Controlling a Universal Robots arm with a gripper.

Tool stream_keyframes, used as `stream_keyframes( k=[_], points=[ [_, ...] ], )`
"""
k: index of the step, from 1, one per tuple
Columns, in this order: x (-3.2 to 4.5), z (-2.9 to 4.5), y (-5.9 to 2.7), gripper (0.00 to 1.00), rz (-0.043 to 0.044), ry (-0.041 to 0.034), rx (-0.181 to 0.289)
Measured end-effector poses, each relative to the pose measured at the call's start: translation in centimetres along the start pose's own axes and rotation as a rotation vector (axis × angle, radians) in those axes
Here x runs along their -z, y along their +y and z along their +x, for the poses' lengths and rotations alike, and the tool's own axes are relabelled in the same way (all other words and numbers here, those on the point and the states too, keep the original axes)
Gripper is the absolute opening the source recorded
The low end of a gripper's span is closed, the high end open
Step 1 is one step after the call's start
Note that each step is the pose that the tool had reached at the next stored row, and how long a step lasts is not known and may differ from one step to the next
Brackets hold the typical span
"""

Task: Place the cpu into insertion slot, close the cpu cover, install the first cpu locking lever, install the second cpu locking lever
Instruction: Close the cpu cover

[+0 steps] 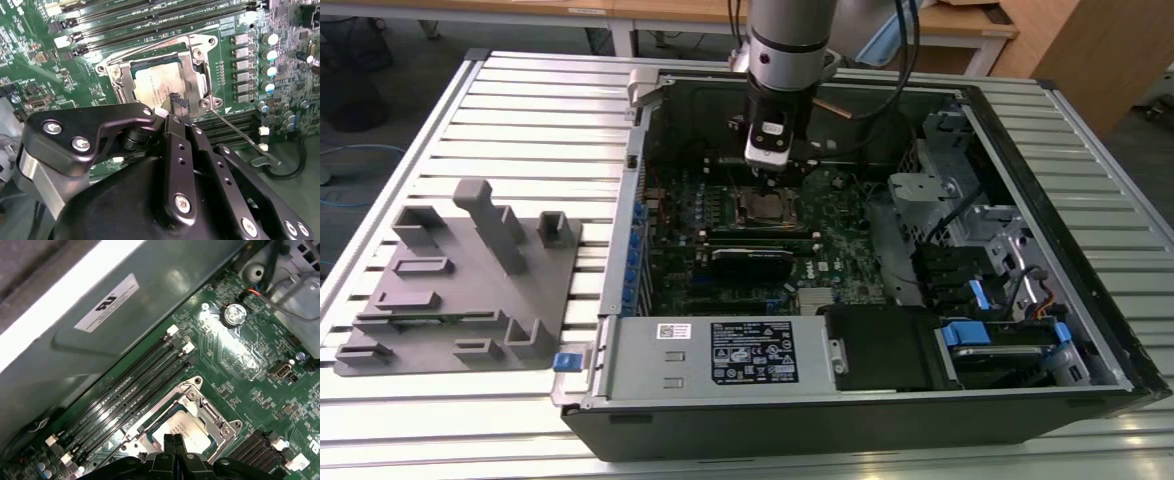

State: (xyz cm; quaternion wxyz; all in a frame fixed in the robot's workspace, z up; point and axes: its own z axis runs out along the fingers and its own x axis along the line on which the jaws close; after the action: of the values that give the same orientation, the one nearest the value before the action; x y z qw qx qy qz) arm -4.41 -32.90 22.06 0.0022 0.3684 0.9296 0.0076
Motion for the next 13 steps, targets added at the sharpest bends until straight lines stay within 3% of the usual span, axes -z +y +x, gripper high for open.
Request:
stream_keyframes(
  k=[13],
  points=[
    [-0.01,0.00,0.00,0.11,-0.0003,0.0003,0.015]
  ],
)
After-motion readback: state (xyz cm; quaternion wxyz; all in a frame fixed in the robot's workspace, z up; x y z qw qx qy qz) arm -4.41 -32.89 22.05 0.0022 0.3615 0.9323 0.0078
